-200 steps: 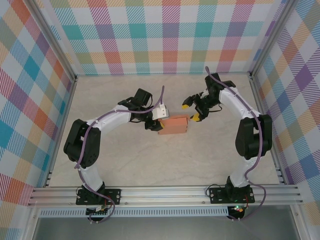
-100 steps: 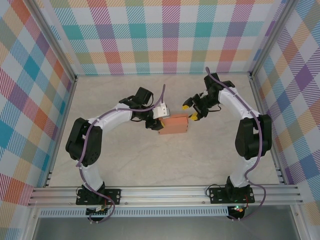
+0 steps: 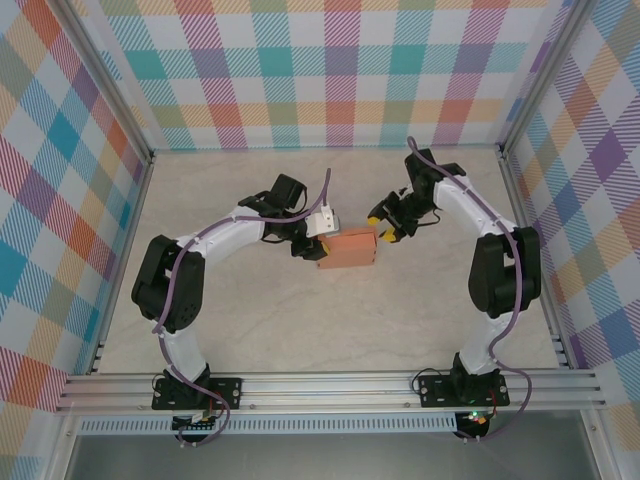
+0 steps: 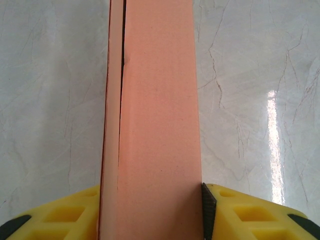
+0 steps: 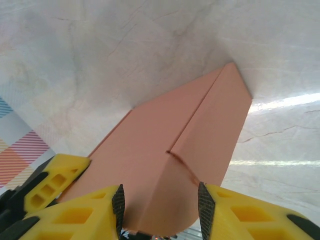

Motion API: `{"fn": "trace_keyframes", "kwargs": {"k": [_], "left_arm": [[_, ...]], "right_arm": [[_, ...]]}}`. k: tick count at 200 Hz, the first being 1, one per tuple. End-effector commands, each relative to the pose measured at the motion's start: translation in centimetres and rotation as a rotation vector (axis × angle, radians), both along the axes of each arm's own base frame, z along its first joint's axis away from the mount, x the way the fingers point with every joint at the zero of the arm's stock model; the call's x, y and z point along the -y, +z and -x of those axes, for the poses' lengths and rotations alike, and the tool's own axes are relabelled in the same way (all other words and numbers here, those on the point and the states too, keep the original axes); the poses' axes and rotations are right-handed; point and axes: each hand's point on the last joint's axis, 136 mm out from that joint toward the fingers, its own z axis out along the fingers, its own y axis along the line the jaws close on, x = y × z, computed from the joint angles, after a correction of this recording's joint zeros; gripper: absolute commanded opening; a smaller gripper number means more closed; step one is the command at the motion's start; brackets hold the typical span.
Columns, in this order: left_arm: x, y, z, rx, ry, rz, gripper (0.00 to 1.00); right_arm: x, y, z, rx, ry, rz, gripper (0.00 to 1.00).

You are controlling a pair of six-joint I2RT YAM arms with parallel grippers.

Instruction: Fold the paper box

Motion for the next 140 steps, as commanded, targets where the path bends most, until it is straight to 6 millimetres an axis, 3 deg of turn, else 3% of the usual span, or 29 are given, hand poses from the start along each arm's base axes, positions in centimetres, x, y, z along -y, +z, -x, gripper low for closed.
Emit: {"fn": "trace_keyframes", "kwargs": {"k": [1, 88, 140], "left_arm": [[-0.9, -2.8, 1.7, -0.103, -0.012, -0.079, 0.47], [-0.9, -2.9, 1.8, -0.109, -0.019, -0.081, 0.46], [-1.1, -3.1, 2.0, -0.114, -0.035, -0.107, 0.46]], "right_arm": [[0.5, -1.0, 1.0, -0.025, 0.015, 0.043, 0.45], [-1.7, 0.4, 0.7, -0.034, -0.048, -0.069, 0.47], [-1.9, 1.8, 0.8, -0.023, -0.040, -0.082, 0.48]]}}
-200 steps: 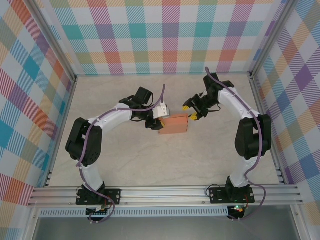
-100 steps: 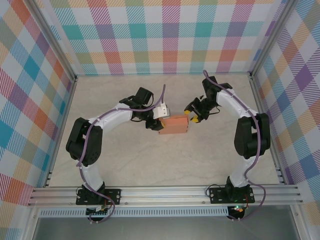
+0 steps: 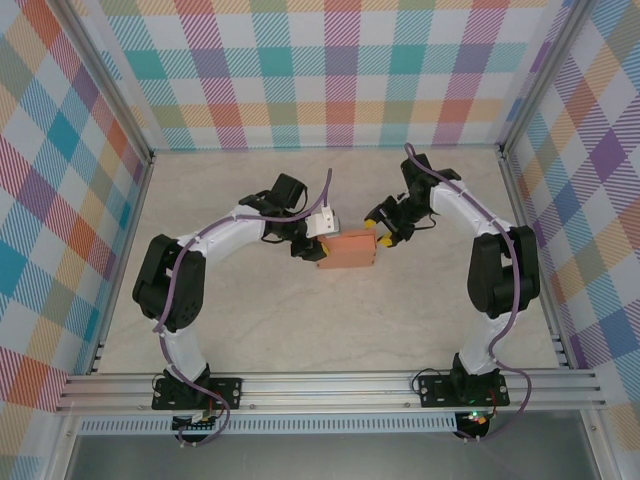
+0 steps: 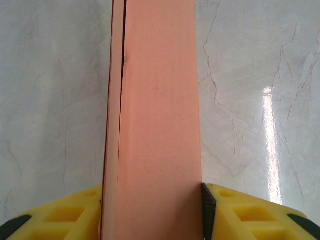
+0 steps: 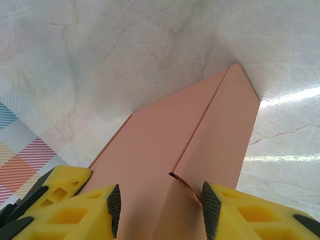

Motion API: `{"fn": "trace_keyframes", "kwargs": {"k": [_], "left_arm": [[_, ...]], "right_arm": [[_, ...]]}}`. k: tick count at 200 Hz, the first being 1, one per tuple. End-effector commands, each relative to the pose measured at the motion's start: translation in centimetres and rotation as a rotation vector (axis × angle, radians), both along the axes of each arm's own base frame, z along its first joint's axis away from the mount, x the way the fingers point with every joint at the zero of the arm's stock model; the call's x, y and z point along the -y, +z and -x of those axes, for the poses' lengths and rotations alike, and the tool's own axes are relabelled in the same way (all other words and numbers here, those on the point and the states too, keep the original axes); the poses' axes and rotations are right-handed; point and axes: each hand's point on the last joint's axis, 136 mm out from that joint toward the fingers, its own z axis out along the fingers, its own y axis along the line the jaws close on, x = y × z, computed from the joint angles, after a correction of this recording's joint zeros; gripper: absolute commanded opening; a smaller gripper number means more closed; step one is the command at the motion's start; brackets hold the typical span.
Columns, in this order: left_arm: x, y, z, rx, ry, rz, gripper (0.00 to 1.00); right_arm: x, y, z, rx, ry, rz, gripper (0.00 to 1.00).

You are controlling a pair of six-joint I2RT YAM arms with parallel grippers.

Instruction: Fold the paper box

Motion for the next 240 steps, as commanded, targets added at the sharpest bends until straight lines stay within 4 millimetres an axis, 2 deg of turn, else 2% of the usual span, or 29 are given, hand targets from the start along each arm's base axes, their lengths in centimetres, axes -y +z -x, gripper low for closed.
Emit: {"fn": "trace_keyframes", "kwargs": {"k": [1, 67, 103, 169, 207, 240], "left_arm": [[-1.0, -3.0, 1.7, -0.102, -0.016, -0.094, 0.46], [-0.9, -3.1, 1.7, -0.112, -0.021, -0.093, 0.46], [-0.9, -2.9, 1.7, -0.112, -0.020, -0.095, 0.46], [-1.0, -2.9, 1.7, -0.114, -0.017, -0.096, 0.46], [-0.9, -3.0, 1.7, -0.117, -0.018, -0.095, 0.46], [-0.9, -3.1, 1.8, -0.121, -0.018, -0.095, 0.46]], "right_arm": [[-0.9, 2.6, 0.7, 0.015, 0.013, -0.054, 0.48], [-0.5, 2.9, 0.9, 0.025, 0.031, -0.027, 0.37], [-0.1, 3.2, 0.7, 0.045, 0.043, 0.001, 0.36], [0.1, 1.3, 1.4, 0.009, 0.037, 0.011, 0.35], [0.0, 0.4, 1.6, -0.009, 0.019, 0.002, 0.38], [0.6, -0.4, 1.5, -0.006, 0.018, 0.047, 0.37]]}}
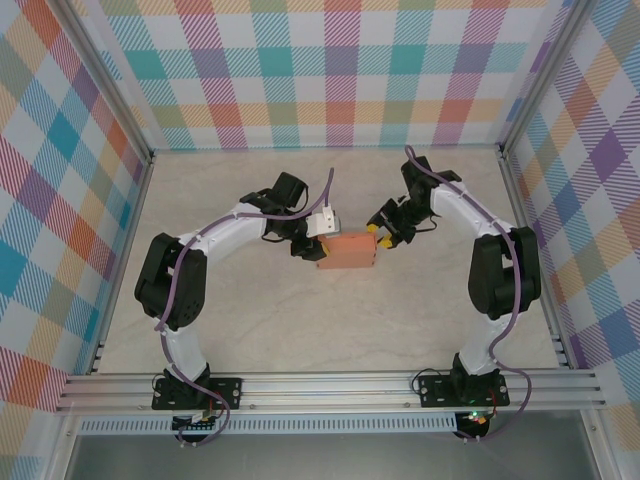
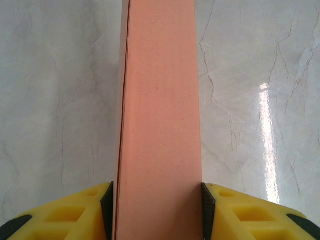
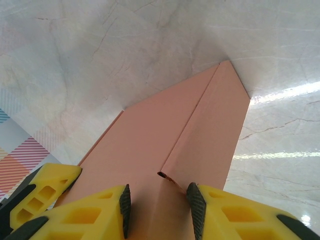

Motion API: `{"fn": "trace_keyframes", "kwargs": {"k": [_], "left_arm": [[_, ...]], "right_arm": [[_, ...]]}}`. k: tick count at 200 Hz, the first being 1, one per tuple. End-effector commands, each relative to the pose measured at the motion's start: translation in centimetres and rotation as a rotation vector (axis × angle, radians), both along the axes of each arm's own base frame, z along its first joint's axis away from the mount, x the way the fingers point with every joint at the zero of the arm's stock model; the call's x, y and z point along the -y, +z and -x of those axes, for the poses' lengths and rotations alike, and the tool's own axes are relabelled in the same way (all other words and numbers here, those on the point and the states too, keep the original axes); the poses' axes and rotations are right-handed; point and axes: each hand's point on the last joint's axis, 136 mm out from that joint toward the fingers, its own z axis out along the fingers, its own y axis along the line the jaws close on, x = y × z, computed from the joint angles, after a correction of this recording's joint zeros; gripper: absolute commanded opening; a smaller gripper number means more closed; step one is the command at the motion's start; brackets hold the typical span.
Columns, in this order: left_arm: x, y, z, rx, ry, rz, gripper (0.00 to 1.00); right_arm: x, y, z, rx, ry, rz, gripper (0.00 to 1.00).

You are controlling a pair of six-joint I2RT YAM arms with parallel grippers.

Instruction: Fold the paper box

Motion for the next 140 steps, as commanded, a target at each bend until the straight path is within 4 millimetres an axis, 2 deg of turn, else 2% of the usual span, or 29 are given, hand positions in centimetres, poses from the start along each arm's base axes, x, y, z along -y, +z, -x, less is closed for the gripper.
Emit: {"fn": "trace_keyframes", "kwargs": {"k": [1, 34, 61, 87, 104, 121, 140], "left_arm": [[-0.9, -3.1, 1.7, -0.113, -0.002, -0.084, 0.46], [-0.9, -3.2, 1.8, -0.113, -0.003, -0.082, 0.46], [-1.0, -3.4, 1.9, -0.114, -0.003, -0.084, 0.46], [-1.0, -3.5, 2.0, -0.117, -0.005, -0.084, 0.46], [-1.1, -3.5, 2.0, -0.115, -0.005, -0.086, 0.46], [-1.0, -3.3, 1.9, -0.110, -0.009, -0.087, 0.46], [-1.0, -3.2, 2.0, -0.113, -0.010, -0.084, 0.46]], "right_arm": [[0.3, 0.0, 0.8, 0.001, 0.005, 0.032, 0.37], [0.8, -1.0, 1.1, -0.007, 0.014, 0.066, 0.36], [1.5, -0.5, 1.2, 0.016, 0.013, 0.101, 0.38], [1.9, 0.6, 1.1, 0.054, 0.017, 0.126, 0.51], [2.2, 1.1, 1.1, 0.066, 0.029, 0.137, 0.70], [2.3, 1.4, 1.5, 0.052, 0.032, 0.140, 0.83], [2.0, 1.4, 2.5, -0.037, -0.010, 0.121, 0.89]]}}
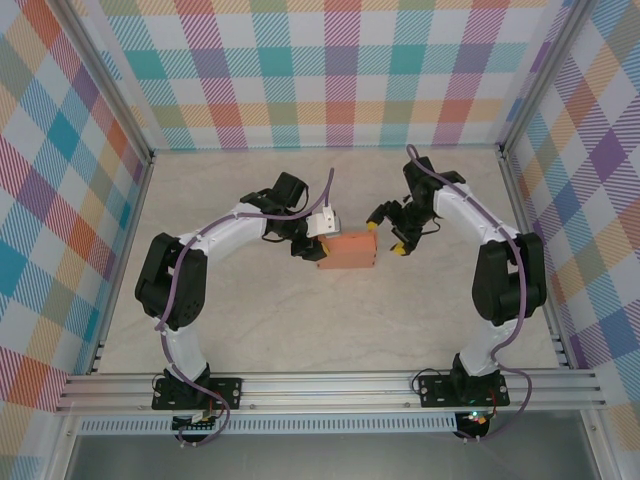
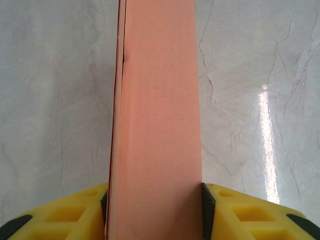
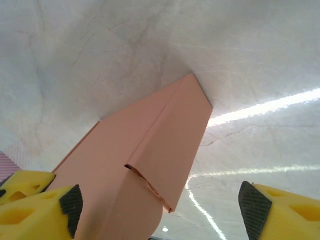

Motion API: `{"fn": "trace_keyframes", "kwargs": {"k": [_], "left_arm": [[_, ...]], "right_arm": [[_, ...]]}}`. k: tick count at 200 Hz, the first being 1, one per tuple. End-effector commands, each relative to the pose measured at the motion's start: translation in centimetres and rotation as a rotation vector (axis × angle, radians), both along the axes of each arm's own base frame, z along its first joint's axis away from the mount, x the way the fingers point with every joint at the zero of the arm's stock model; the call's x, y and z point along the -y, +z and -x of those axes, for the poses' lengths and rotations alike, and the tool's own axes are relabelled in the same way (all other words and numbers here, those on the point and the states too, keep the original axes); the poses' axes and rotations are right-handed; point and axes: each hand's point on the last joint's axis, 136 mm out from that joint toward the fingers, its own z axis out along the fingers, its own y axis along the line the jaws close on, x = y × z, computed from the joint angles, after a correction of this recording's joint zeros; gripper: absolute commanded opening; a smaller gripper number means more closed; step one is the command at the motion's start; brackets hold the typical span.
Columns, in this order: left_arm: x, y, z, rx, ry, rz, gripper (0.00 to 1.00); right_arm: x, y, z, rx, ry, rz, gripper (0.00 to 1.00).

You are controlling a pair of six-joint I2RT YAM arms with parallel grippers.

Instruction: Fold the paper box

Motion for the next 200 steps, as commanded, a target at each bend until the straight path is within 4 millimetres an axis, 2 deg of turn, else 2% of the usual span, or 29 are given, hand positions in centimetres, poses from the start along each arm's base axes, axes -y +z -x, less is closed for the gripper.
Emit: {"fn": "trace_keyframes", "kwargs": {"k": [1, 19, 37, 75, 115, 128, 148, 162, 200], "left_arm": [[-1.0, -3.2, 1.9, -0.112, -0.006, -0.086, 0.46], [-1.0, -3.2, 2.0, -0.116, -0.007, -0.082, 0.46], [-1.0, -3.2, 1.9, -0.115, -0.005, -0.081, 0.46], [-1.0, -3.2, 2.0, -0.116, -0.002, -0.082, 0.46], [-1.1, -3.4, 1.9, -0.114, -0.001, -0.086, 0.46], [-1.1, -3.4, 1.9, -0.115, -0.001, -0.086, 0.46], [-1.0, -3.3, 1.9, -0.113, -0.003, -0.083, 0.46], [-1.0, -3.1, 2.0, -0.115, -0.001, -0.073, 0.46], [-0.9, -1.2, 1.8, -0.105, 0.015, -0.020, 0.47]], "right_arm": [[-0.2, 1.3, 1.5, -0.071, -0.028, -0.012, 0.89], [-1.7, 1.4, 2.2, -0.156, -0.127, -0.115, 0.91], [-2.7, 1.4, 2.0, -0.202, -0.228, -0.194, 0.93], [-3.2, 0.0, 2.7, -0.359, -0.386, -0.216, 0.90], [-4.3, -1.1, 2.8, -0.435, -0.458, -0.258, 0.84], [-4.5, -1.1, 2.5, -0.441, -0.473, -0.259, 0.81], [-4.2, -1.2, 2.1, -0.435, -0.508, -0.239, 0.66], [-4.0, -1.5, 1.8, -0.433, -0.531, -0.224, 0.61], [-3.7, -2.5, 1.6, -0.456, -0.563, -0.193, 0.49]]}}
